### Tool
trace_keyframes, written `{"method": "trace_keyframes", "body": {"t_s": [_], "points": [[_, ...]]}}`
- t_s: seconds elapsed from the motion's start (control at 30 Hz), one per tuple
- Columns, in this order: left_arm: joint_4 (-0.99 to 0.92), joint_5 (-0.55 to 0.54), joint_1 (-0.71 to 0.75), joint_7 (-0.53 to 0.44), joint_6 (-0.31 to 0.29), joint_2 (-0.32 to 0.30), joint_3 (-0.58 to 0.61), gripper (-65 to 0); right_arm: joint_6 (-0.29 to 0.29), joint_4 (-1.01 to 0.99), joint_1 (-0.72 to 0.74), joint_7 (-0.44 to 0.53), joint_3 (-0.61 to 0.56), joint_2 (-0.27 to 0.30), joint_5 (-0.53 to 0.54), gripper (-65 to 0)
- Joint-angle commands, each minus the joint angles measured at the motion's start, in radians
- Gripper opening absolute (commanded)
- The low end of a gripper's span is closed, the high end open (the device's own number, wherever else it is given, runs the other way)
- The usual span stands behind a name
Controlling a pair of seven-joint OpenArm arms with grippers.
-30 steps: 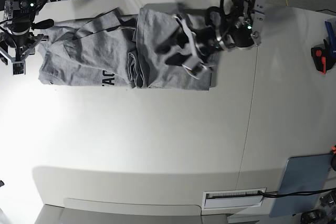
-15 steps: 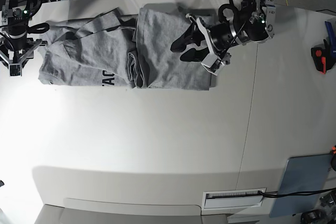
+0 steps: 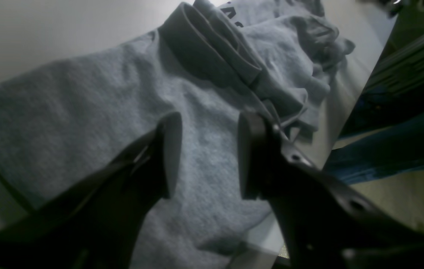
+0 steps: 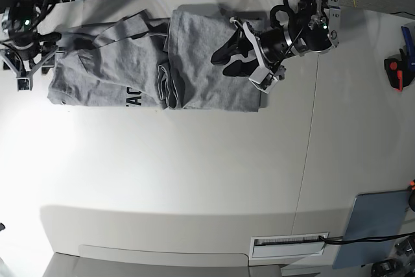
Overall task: Fold the T-shirt properly
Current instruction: 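Hold the left gripper on the fold and move the right gripper to the shirt end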
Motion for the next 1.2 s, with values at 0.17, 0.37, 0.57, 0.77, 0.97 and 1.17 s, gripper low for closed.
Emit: {"method": "trace_keyframes", "body": {"t_s": [0.17,0.37,0.57,0.77,0.97,1.17], "points": [[0.017,-0.025,-0.004,-0.023,-0.009,0.002,-0.002,-39.2,0.047,-0.150,0.153,-0.065,0.006,0.020,0.116,-28.4],[0.017,-0.024,-0.004,-0.023,-0.009,0.002,-0.002,-39.2,0.065,-0.251,0.193,-0.069,0.006,0.020,0.159,-28.4],[0.017,-0.024,-0.004,-0.023,-0.009,0.002,-0.002,-39.2,0.128,-0.336,0.207,-0.079,0.006,0.020,0.225,-28.4],[0.017,-0.024,-0.004,-0.023,-0.009,0.002,-0.002,-39.2,0.203,-0.337,0.207,-0.130,0.006,0.020,0.339,-30.8],[0.017,-0.024,-0.004,-0.023,-0.009,0.002,-0.002,-39.2,0.203,-0.338,0.207,-0.130,0.006,0.020,0.338,-53.7],[0.017,-0.023,-0.004,-0.023,-0.009,0.002,-0.002,-39.2,0.203,-0.335,0.207,-0.080,0.006,0.021,0.338,-65.0]]}}
